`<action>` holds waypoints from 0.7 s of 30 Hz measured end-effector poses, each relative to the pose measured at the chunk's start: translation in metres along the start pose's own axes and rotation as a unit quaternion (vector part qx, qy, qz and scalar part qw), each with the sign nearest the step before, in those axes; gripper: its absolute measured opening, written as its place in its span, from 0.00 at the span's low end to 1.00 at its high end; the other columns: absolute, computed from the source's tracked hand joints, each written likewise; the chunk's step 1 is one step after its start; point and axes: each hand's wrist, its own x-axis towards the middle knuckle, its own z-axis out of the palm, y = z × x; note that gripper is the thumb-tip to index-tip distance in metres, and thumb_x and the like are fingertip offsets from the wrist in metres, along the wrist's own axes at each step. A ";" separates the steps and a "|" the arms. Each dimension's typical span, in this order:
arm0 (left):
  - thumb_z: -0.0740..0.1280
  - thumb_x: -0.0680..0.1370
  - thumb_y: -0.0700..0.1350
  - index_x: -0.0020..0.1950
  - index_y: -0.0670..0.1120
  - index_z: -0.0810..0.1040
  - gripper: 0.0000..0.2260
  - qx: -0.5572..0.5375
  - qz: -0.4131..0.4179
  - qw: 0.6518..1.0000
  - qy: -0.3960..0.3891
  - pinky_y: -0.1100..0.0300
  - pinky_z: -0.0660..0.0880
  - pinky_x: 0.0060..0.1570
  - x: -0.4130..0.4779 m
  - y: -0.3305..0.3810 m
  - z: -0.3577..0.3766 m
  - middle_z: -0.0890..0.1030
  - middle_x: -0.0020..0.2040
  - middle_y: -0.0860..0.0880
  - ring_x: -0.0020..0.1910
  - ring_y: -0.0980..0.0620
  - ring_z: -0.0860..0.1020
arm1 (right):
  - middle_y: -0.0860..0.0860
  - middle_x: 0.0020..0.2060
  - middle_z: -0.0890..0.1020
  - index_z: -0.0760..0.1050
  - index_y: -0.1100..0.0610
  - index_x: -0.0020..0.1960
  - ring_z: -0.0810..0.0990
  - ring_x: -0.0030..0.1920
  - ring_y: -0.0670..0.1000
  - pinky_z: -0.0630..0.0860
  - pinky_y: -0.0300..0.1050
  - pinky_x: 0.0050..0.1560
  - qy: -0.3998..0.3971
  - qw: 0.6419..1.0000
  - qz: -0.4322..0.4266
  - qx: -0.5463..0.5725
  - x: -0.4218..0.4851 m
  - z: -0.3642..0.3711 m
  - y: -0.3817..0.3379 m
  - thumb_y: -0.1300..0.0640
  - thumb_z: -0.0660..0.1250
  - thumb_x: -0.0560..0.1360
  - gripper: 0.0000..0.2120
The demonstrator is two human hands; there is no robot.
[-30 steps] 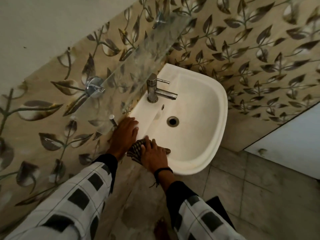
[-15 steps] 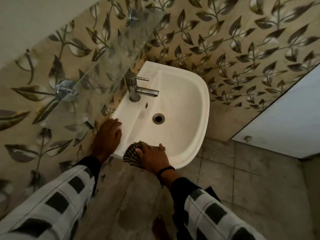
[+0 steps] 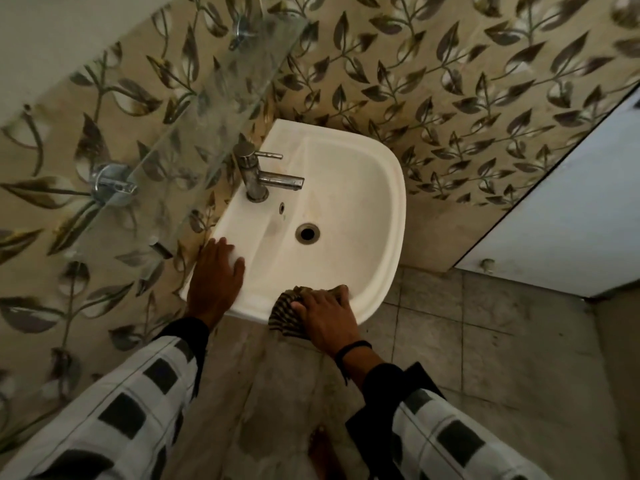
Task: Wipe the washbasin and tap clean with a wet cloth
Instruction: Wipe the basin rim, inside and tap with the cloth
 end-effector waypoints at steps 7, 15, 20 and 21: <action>0.65 0.80 0.48 0.70 0.38 0.72 0.22 0.002 -0.003 1.000 0.000 0.46 0.60 0.75 0.001 0.001 0.001 0.72 0.71 0.38 0.74 0.39 0.65 | 0.52 0.76 0.64 0.64 0.49 0.74 0.65 0.73 0.59 0.48 0.69 0.73 -0.034 0.994 -0.032 0.100 0.031 0.004 -0.039 0.48 0.52 0.84 0.20; 0.67 0.79 0.49 0.69 0.39 0.73 0.21 -0.004 -0.003 1.000 0.005 0.44 0.64 0.73 0.003 -0.001 0.000 0.73 0.69 0.38 0.70 0.39 0.69 | 0.51 0.73 0.69 0.64 0.49 0.74 0.69 0.71 0.58 0.48 0.66 0.74 0.005 0.991 0.030 0.134 0.031 0.015 -0.045 0.48 0.51 0.82 0.21; 0.65 0.80 0.51 0.71 0.40 0.72 0.22 -0.005 -0.016 1.000 -0.008 0.45 0.62 0.74 0.002 -0.002 0.000 0.71 0.73 0.40 0.74 0.41 0.66 | 0.52 0.74 0.68 0.62 0.50 0.76 0.66 0.73 0.56 0.45 0.62 0.77 0.010 0.982 0.041 0.182 0.041 0.010 -0.066 0.47 0.48 0.83 0.23; 0.65 0.80 0.51 0.71 0.40 0.72 0.22 -0.004 -0.014 1.000 -0.006 0.45 0.62 0.74 0.002 -0.002 0.000 0.71 0.73 0.40 0.74 0.41 0.65 | 0.51 0.74 0.68 0.62 0.50 0.76 0.67 0.72 0.56 0.46 0.62 0.77 0.022 0.984 0.032 0.172 0.038 0.011 -0.064 0.47 0.48 0.83 0.23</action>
